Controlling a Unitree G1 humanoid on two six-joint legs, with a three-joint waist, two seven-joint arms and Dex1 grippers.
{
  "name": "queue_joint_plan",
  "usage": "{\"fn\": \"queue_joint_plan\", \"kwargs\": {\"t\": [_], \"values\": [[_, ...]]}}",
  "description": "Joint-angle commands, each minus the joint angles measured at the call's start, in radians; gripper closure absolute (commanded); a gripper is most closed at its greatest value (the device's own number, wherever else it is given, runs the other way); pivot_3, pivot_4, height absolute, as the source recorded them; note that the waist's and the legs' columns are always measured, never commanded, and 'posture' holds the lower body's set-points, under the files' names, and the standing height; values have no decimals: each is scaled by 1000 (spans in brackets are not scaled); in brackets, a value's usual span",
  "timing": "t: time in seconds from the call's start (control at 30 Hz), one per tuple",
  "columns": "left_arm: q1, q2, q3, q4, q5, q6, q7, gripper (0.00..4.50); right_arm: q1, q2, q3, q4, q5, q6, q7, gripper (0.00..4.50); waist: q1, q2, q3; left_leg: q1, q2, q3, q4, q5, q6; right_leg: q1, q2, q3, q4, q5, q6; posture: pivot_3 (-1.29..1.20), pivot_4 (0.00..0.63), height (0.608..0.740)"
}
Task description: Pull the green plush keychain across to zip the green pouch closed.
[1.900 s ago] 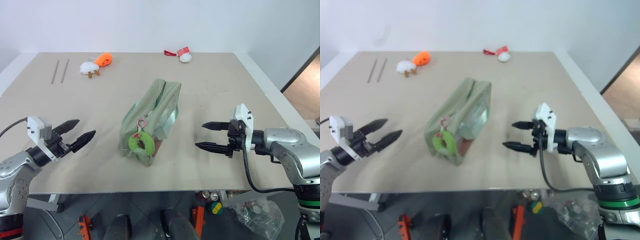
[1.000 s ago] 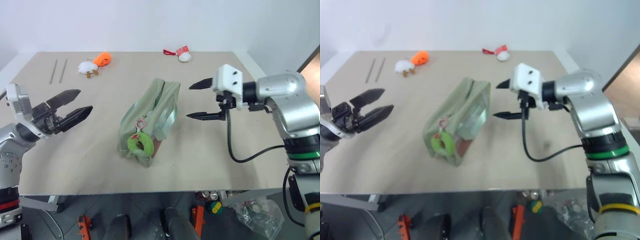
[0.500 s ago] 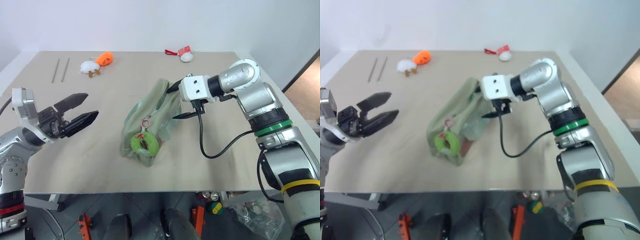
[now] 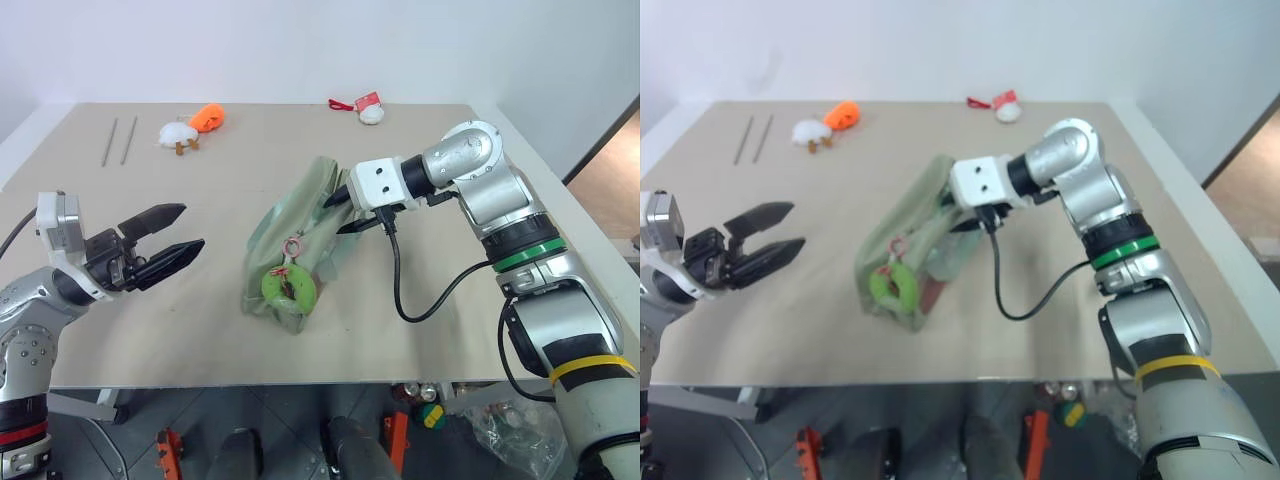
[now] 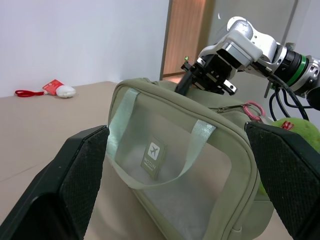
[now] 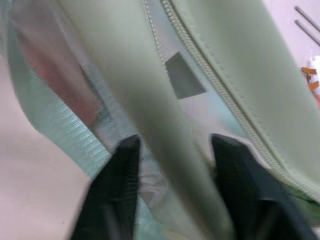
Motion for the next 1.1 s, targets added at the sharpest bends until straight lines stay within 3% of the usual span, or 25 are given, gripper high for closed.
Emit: {"fn": "queue_joint_plan", "kwargs": {"t": [0.03, 0.1, 0.13, 0.33, 0.5, 0.73, 1.1], "values": [[-5, 13, 6, -37, -3, -4, -7, 0, 5, -6, -14, 11, -1, -17, 16, 3712, 0, 0, 0, 0, 0, 0, 0, 0, 0, 0, 0, 0, 0, 0, 0, 0, 150, 740], [-6, 9, -2, -34, 4, -8, -8, 0, 5, -8, -14, 22, -10, -28, 14, 4444, 0, 0, 0, 0, 0, 0, 0, 0, 0, 0, 0, 0, 0, 0, 0, 0, 150, 740], [-5, 7, -8, -33, 8, -11, -9, 0, 5, -10, -15, 27, -15, -30, 12, 4488, 0, 0, 0, 0, 0, 0, 0, 0, 0, 0, 0, 0, 0, 0, 0, 0, 150, 740], [-6, -12, -17, -31, 10, -20, -3, 0, -17, -49, -30, 34, -60, -51, -36, 4488, 0, 0, 0, 0, 0, 0, 1, 0, -1, 0, 0, 0, 0, 0, 0, 0, 150, 740], [12, -42, -15, -43, 10, -27, 4, 0, -14, -156, -77, -110, -5, -4, 32, 4488, 9, 0, 0, 0, -1, 0, 2, 1, -2, 1, -1, 0, 0, -1, -2, 0, 150, 740], [20, -70, -30, -106, -13, -26, -5, 0, 24, -309, -136, -358, 62, 114, 95, 4488, 5, 0, 0, 0, -1, 0, 0, 0, -1, 0, -1, 0, 0, -2, 1, 0, 150, 740], [-138, -34, -17, -147, -133, 28, -1, 0, 170, -373, -122, -583, -18, 430, 1, 4488, 2, 1, 1, 1, -2, 1, 2, 1, -2, 0, 0, 2, 4, -3, -1, 0, 150, 740]]}}
